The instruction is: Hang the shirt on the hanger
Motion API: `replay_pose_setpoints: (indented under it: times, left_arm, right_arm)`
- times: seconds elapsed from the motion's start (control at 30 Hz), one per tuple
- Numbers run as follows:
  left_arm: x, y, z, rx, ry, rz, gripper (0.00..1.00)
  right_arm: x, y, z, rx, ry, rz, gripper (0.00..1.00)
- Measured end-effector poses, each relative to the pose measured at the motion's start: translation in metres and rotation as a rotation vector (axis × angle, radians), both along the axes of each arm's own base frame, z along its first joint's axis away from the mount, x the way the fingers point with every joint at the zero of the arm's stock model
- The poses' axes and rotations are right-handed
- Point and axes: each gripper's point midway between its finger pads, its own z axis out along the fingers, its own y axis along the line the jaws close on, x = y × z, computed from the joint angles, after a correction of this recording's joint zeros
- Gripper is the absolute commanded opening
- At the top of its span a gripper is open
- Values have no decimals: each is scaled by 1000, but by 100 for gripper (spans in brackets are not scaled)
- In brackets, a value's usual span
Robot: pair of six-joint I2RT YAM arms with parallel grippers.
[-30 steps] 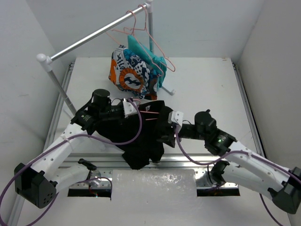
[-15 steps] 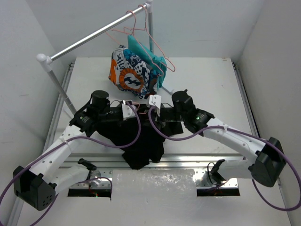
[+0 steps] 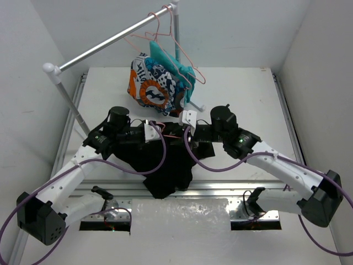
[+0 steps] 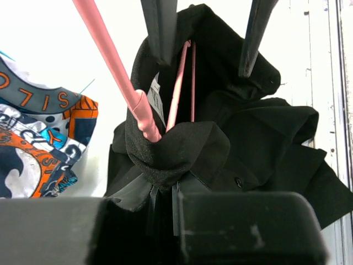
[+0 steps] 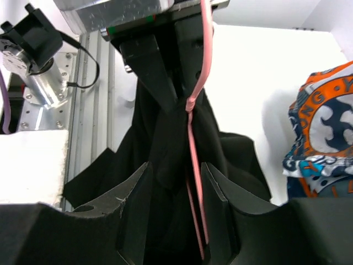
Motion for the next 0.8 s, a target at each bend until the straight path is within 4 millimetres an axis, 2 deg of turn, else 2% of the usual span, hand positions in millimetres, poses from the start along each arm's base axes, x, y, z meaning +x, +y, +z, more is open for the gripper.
replay_pose_setpoints:
  times: [0.1,0.37,0.5,0.63,0.67,0.73,0.8]
  left_arm:
    - [-2,-1,-1,0,11,-8,0]
    - [-9,-1,-4,0,33,-31,0]
    - [-13,0,-5,6,33,-46,0]
    - [-12,1,-3,7,24,-35,0]
    - [-11,1,-3,4,25,-33,0]
    - [-10,1,-3,1,35,-15,0]
    - [-7,3,-2,-5,49,4,0]
  right_arm:
    - [2,0,2,2,-19,-4,41]
    - [17,8,-30,-75,23,-21,39]
    - [26,9,-37,-94,43,-28,36]
    - [25,16,-43,-102,77,6,23]
    - [25,17,-46,-106,87,13,11]
    - [24,20,-52,-107,113,26,0]
    - [21,21,-52,-104,119,37,0]
